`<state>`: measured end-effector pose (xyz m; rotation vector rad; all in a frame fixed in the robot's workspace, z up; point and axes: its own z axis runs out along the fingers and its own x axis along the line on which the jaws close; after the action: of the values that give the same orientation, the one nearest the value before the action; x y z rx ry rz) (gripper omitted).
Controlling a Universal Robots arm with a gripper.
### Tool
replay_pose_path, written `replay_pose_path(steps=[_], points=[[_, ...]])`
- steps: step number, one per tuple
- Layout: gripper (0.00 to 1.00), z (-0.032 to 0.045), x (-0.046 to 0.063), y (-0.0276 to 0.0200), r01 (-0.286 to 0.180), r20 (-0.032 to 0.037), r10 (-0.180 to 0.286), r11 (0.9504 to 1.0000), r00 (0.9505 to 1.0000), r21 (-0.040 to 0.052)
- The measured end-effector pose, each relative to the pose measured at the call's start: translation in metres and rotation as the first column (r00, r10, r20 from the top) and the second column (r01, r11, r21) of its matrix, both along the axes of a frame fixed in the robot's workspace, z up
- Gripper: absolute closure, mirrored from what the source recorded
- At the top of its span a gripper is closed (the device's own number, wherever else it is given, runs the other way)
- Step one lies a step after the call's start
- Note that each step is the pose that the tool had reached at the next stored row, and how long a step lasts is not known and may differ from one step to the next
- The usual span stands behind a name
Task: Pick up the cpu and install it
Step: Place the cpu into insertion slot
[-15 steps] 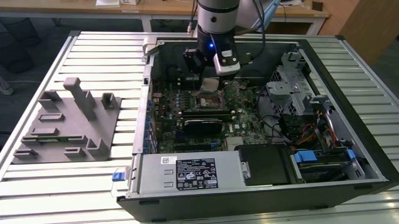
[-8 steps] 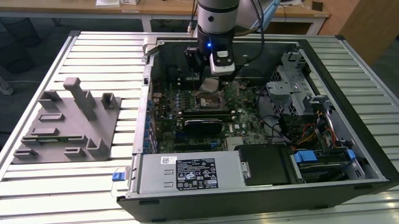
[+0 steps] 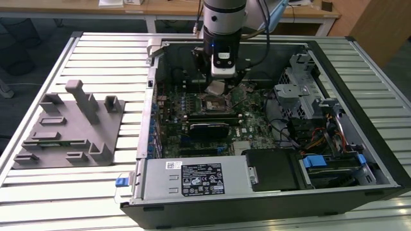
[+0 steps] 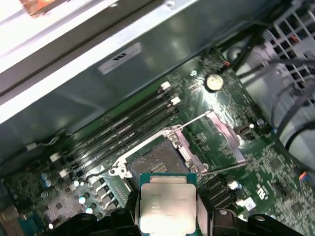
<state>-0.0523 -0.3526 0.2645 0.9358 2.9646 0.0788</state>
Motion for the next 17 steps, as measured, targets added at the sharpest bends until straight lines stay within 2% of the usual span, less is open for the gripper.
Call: replay_pose_path(steps=[4,9,13,17], points=[[0.46,0.0000,0.0000,0.0000,0.073,0.0000,-0.073,0.9973,0.9973,0.0000],[0.46,-0.0001,0.0000,0.0000,0.162,0.0000,-0.162,0.9868,0.9868,0.0000],[0.46,-0.0002,0.0000,0.0000,0.234,0.0001,-0.234,0.9722,0.9722,0.0000],[0.46,-0.0004,0.0000,0.0000,0.304,0.0000,-0.304,0.9528,0.9528,0.0000]])
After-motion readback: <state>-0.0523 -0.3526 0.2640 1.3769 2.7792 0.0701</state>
